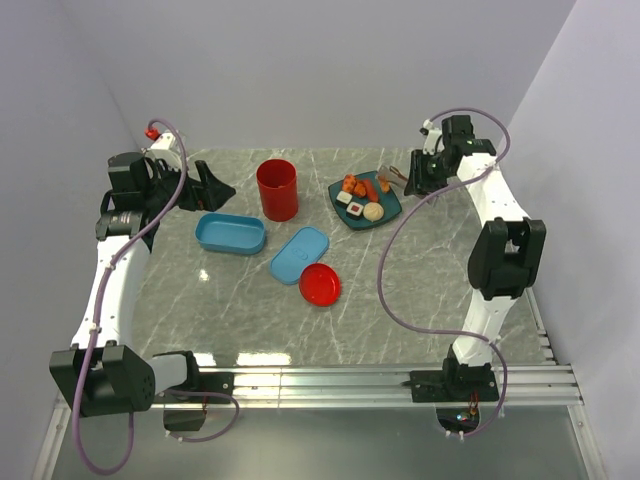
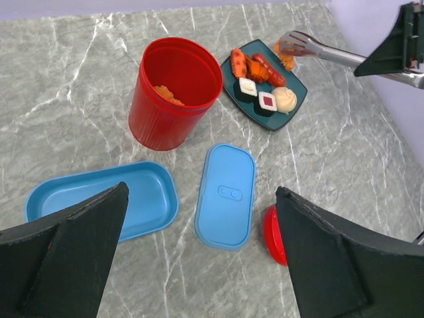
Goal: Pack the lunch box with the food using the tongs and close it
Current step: Pick up the food using the clamp, then place the food into the lunch box
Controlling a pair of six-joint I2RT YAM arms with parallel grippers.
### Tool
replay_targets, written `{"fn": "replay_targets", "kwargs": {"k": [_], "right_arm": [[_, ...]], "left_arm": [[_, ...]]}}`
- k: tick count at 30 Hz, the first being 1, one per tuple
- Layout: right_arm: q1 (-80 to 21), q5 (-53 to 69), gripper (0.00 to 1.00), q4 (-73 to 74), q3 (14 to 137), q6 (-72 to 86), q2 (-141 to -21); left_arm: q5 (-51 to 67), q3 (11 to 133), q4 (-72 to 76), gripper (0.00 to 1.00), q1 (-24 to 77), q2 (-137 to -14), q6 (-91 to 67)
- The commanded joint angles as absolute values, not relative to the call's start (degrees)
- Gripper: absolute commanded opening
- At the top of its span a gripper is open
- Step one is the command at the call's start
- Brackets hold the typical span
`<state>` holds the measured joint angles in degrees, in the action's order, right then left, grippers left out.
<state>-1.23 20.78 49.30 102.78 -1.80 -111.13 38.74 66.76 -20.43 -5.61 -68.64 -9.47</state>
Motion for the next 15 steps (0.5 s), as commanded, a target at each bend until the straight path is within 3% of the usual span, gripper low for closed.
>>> {"fn": "replay_targets", "kwargs": {"k": [1,10,15], "right_arm": [[-1.1,24.3,0.36,48.4,105.8,-2.7,-105.9],[-4.9,36.2,0.35,46.5,109.2,-5.1,-100.0],[-11.6,35.6,0.35,45.0,110.2,-6.9,-98.8]], "left_arm": [[36.5,67.8,-19.4,0.99,-5.8,-69.4,-12.0],[32.3,63.2,-11.7,0.99,-6.6,-64.2,-16.0],[33.4,66.9,-17.7,0.99,-6.7,-66.9,-12.8]]}}
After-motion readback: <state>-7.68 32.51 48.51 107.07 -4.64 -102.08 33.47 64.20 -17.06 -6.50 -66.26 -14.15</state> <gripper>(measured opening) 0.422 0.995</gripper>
